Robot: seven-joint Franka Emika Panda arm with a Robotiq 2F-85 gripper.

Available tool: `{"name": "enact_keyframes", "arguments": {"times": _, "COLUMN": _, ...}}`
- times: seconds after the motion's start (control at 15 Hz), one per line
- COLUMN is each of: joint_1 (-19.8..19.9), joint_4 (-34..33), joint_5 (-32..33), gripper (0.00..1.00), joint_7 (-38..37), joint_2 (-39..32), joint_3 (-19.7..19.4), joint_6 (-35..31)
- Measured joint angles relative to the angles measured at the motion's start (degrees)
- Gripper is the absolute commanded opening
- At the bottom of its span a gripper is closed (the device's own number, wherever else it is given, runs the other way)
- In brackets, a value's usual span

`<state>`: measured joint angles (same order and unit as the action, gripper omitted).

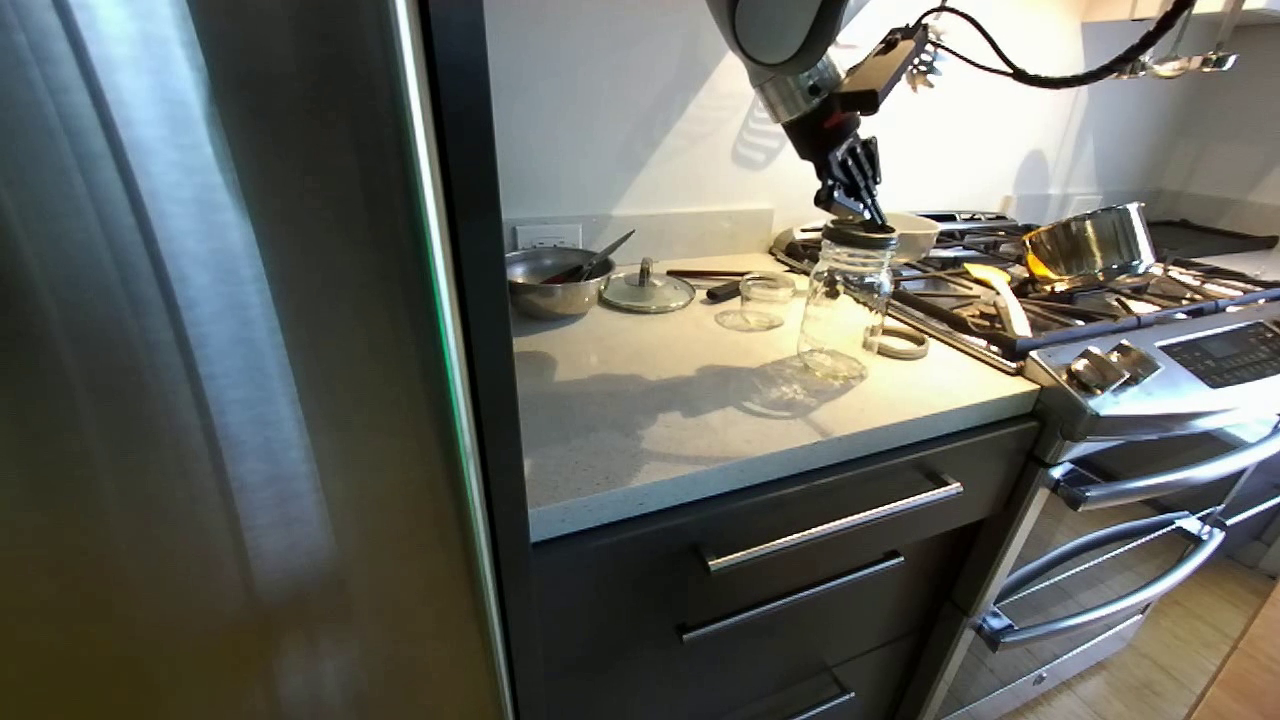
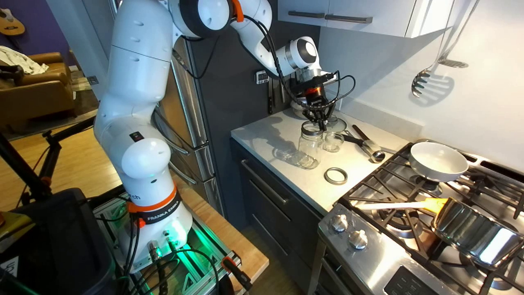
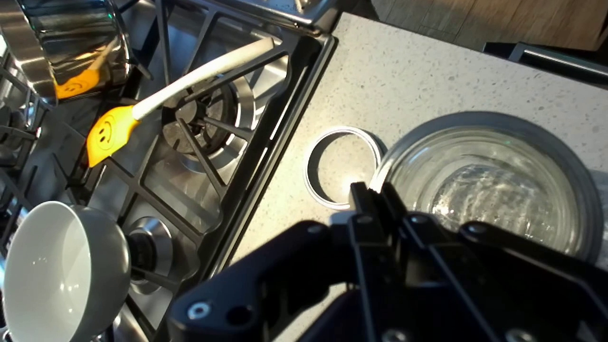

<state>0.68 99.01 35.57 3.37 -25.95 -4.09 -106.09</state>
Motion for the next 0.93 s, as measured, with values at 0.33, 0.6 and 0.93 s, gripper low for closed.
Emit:
{"name": "enact_keyframes", "arguments": {"times": 0.33, "joint_1": 0.0, "joint_4": -0.1, "joint_5": 0.0, "gripper": 0.02, "joint_7": 0.0, "joint_2": -0.4, "joint_3": 0.0, "joint_6": 0.0}}
{"name": "enact_keyframes", "arguments": {"times": 0.6, "joint_1": 0.0, "joint_4": -0.1, "joint_5": 0.0, "gripper": 0.02, "joint_7": 0.0, "joint_2": -0.4, "joint_3": 0.0, "joint_6": 0.0}}
{"name": "enact_keyframes", "arguments": {"times": 0.93, "joint_1": -0.1, "joint_4": -0.1, "joint_5": 0.2, "gripper": 0.02, "joint_7": -0.6, "joint_2": -0.5, "joint_3": 0.0, "joint_6": 0.0}}
